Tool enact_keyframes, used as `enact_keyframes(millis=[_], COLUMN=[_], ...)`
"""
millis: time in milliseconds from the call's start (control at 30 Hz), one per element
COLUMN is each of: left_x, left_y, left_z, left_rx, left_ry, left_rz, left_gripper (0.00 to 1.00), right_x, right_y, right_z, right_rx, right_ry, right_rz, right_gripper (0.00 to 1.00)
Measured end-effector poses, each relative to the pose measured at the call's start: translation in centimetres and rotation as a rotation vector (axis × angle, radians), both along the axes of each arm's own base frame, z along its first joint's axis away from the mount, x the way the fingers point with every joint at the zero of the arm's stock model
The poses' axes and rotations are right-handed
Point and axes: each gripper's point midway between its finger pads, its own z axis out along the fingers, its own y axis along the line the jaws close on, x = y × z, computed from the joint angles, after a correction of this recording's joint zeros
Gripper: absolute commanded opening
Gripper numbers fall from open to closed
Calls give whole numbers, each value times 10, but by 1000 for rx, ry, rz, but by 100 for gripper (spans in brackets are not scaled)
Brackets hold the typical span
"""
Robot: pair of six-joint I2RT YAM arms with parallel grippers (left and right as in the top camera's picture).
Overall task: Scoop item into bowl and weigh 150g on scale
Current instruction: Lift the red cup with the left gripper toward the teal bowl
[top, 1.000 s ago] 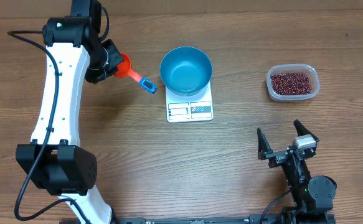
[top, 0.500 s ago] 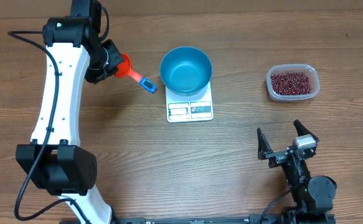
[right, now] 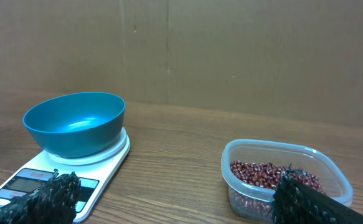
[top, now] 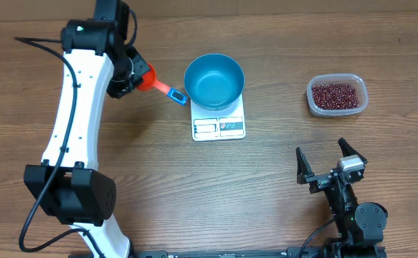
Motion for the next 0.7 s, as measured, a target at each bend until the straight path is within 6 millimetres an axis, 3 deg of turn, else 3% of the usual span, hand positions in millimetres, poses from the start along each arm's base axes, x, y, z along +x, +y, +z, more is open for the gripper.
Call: enact_keyframes(millis=[700], left_x=[-21], left_y=[-3], left_z=[-4], left_rx=[21], left_ry=[73], left_rz=[160], left_gripper=[4], right_x=[0], right_y=[0], right_z=[0], right_rx=[0], right_ry=[0], right_rz=[0], right_gripper=[100])
